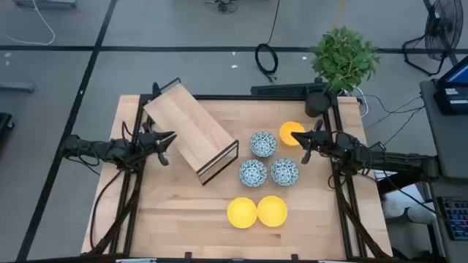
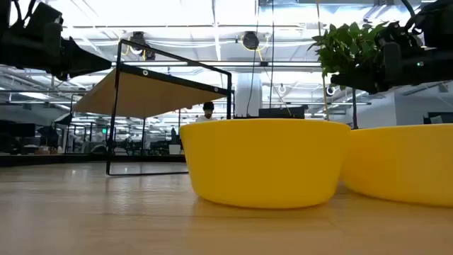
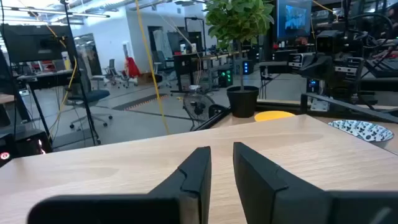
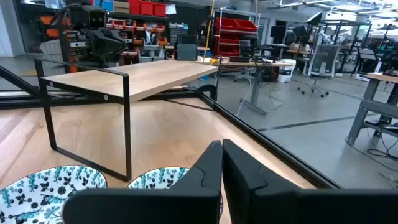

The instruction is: Pick & Place Mini bowls

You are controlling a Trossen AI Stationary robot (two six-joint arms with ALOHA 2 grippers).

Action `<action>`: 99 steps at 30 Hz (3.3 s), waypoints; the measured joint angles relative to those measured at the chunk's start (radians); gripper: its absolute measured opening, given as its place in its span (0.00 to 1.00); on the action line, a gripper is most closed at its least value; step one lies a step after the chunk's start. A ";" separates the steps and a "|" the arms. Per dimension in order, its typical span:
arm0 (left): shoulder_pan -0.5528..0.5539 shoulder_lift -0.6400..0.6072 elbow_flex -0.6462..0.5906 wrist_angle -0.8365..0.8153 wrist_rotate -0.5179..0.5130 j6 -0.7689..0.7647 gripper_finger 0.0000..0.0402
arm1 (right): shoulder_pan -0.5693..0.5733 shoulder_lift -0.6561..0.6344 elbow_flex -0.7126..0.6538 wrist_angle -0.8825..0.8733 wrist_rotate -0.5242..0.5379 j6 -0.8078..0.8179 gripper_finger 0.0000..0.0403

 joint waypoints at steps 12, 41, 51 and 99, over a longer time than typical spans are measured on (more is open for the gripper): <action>0.000 0.000 0.000 0.000 0.000 0.000 0.18 | 0.000 0.000 0.000 0.000 0.000 0.000 0.00; 0.000 0.000 0.000 0.000 0.000 0.000 0.18 | 0.000 0.000 0.000 0.000 0.000 0.000 0.00; 0.000 0.000 0.000 0.000 0.000 0.000 0.18 | 0.000 0.000 0.000 0.000 0.000 0.000 0.00; 0.000 0.000 0.000 0.000 0.000 0.000 0.18 | 0.000 0.000 0.000 0.000 0.000 0.000 0.00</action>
